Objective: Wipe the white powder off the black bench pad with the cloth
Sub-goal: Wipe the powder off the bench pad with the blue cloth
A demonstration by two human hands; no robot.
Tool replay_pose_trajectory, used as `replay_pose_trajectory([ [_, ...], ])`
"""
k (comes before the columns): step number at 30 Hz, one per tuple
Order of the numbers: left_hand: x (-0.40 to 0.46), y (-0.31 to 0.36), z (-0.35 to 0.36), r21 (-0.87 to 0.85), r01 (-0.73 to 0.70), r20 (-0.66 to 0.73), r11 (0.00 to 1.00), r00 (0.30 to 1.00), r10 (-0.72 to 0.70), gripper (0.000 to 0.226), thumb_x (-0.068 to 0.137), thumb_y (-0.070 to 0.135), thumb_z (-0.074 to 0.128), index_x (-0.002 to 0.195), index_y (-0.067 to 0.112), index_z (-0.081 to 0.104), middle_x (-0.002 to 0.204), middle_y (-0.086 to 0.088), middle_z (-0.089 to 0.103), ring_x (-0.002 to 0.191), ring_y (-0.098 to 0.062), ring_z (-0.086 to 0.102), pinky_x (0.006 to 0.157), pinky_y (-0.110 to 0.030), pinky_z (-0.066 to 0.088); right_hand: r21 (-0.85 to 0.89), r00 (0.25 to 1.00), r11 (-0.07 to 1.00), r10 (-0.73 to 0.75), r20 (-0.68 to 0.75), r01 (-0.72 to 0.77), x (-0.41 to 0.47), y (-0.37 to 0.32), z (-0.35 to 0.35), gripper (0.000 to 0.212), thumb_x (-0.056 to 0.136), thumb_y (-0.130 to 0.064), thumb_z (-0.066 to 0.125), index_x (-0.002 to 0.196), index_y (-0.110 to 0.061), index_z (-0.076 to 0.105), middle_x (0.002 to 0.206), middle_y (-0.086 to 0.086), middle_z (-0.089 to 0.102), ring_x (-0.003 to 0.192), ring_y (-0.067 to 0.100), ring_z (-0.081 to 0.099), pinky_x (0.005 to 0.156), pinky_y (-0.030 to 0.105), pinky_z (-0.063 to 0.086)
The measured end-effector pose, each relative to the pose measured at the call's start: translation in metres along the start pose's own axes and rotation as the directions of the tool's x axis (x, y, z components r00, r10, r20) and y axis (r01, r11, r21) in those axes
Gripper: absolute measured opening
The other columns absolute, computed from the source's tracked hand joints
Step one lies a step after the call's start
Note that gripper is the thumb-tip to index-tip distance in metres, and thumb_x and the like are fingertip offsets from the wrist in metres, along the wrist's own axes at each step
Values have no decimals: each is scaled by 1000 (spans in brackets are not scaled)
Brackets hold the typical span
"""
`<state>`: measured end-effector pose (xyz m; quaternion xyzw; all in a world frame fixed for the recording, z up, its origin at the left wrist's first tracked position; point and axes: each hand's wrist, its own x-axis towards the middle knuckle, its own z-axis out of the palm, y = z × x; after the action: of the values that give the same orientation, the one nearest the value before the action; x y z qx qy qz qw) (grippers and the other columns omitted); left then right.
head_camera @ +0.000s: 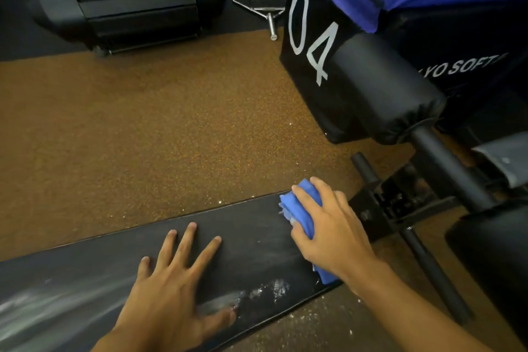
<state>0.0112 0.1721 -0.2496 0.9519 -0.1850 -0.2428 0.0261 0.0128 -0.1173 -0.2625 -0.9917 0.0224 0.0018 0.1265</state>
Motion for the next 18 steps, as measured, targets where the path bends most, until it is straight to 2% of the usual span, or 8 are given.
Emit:
replay_pose_trajectory([
  [2,1,0,3,-1,-26,-2,1000,1000,26,114,56,105,29,147,59,-23,156,9,-42,152,-26,-26,121,-58,11,-34,999,999,-34,-19,33,1,1,15,62,90,-50,50,146,-23,47,157,9,35,130,34,43,100,48,46],
  [3,2,-1,4,0,-48,-12,999,999,48,115,56,105,30,149,58,-19,160,7,-37,154,-29,-20,120,-60,16,-47,999,998,-49,-16,48,-1,1,22,61,93,-51,47,148,-23,44,159,8,32,139,34,35,106,49,40],
  [6,1,-5,5,19,-40,0,999,999,40,118,55,105,33,157,48,18,170,-4,10,152,-38,22,100,-68,43,-57,996,994,-91,11,91,-10,5,37,64,101,-51,36,157,-24,24,167,3,15,153,30,8,120,49,23],
  [7,2,-7,8,5,-37,-4,999,999,37,118,54,105,34,157,48,18,170,-4,12,152,-38,22,100,-68,43,-62,996,994,-91,20,92,-10,6,41,64,102,-50,33,159,-24,19,167,1,11,154,28,2,122,48,18],
  [10,4,-8,15,-14,-51,-34,999,998,50,119,54,104,35,152,56,-14,164,5,-28,154,-30,-17,118,-64,21,-81,996,993,-77,39,80,-7,8,43,63,103,-52,28,159,-26,14,167,-1,9,154,26,-1,123,44,12],
  [11,4,-8,16,-20,-49,-49,999,998,47,120,53,104,35,150,56,-18,162,6,-31,153,-28,-21,119,-64,18,-90,996,993,-73,52,78,-5,9,43,63,104,-52,26,159,-26,13,167,-1,8,154,26,-2,123,44,12],
  [13,4,-7,16,-15,-57,-94,998,994,56,122,52,105,36,152,56,-12,165,6,-24,154,-29,-16,118,-66,21,-102,996,993,-60,63,66,-1,8,43,63,104,-51,27,159,-25,13,168,-1,9,154,27,-1,123,46,15],
  [18,6,-9,20,52,-38,-68,998,997,41,122,52,106,35,158,47,15,170,-3,11,153,-38,18,103,-70,41,-103,999,995,-4,40,8,9,0,45,59,105,-44,25,159,-21,17,167,3,16,153,32,7,121,48,20],
])
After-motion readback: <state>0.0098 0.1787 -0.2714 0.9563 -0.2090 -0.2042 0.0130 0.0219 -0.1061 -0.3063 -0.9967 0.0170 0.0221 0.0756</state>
